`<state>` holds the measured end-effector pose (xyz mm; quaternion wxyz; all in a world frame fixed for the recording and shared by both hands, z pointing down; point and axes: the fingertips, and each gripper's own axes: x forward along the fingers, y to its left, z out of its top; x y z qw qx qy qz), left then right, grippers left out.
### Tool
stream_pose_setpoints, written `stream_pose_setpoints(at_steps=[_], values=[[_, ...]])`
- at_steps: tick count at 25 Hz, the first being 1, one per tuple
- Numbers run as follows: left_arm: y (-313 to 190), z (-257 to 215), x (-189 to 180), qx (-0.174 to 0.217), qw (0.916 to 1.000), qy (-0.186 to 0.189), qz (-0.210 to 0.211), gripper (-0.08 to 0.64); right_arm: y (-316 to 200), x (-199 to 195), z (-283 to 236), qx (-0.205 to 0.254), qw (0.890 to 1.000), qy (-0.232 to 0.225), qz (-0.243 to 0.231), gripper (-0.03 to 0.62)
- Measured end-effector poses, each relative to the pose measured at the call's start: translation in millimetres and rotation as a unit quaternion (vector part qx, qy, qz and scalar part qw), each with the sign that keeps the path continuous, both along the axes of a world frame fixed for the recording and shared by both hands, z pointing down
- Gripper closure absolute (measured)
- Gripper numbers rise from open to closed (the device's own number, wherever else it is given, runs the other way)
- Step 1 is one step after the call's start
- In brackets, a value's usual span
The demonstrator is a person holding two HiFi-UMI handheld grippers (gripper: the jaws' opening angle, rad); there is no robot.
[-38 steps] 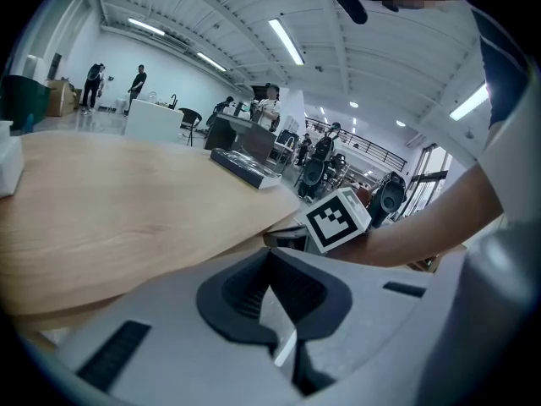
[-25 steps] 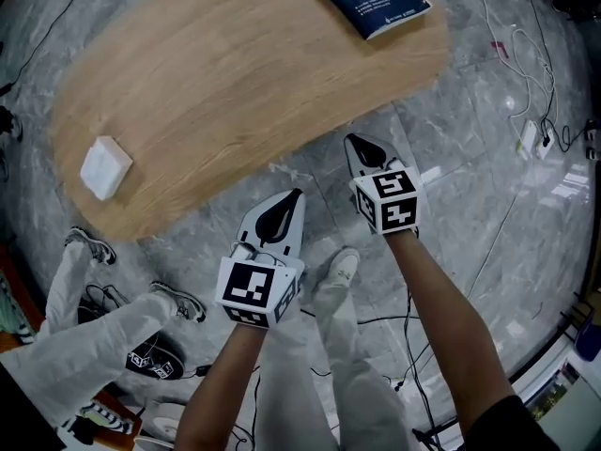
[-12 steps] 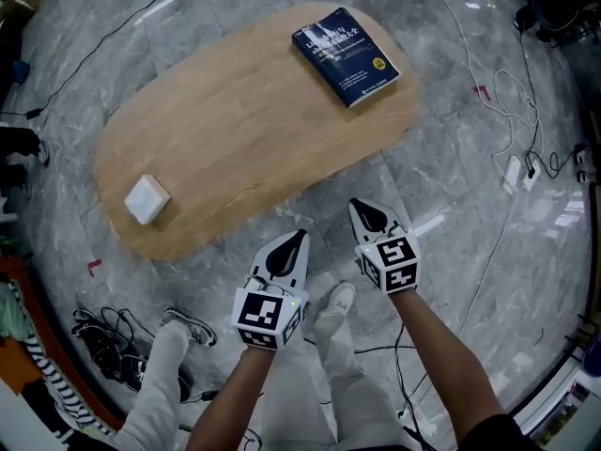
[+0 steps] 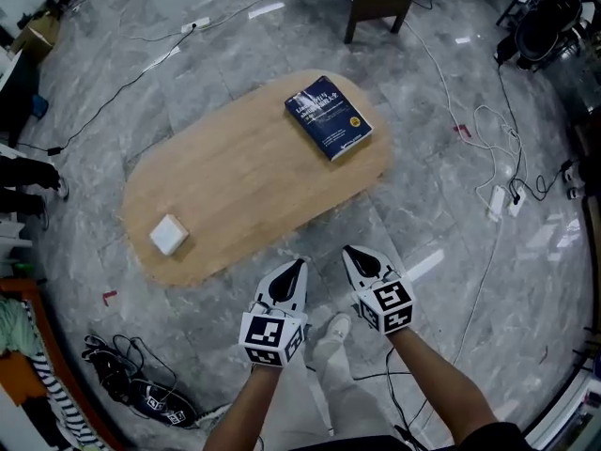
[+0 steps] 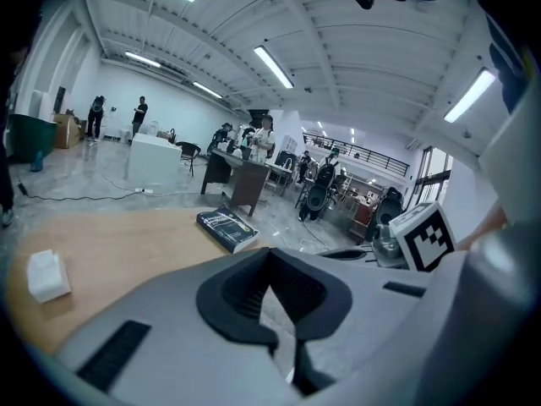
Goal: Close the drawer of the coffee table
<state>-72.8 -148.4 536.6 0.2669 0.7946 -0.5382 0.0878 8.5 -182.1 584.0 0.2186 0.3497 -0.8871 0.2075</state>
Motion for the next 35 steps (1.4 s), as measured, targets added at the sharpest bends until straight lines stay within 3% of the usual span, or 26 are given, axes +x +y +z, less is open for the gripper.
stream_pose_setpoints(at_steps=[11,20,35], values=[[5,-96,25,0.048,0.9988,0.0,0.0,0.557,22,21,-110,0.044,0.998,-0.037,-0.011,0.58],[9,-158,55,0.078,0.9965,-0.027,0.013,0.558,33,43,-189,0.1,0.993,-0.062,-0.017,0.58],[15,-292,62,0.182,0.9821,-0.037,0.03,0.557,32,35,-316,0.212,0.969,-0.12,-0.044,0.58]])
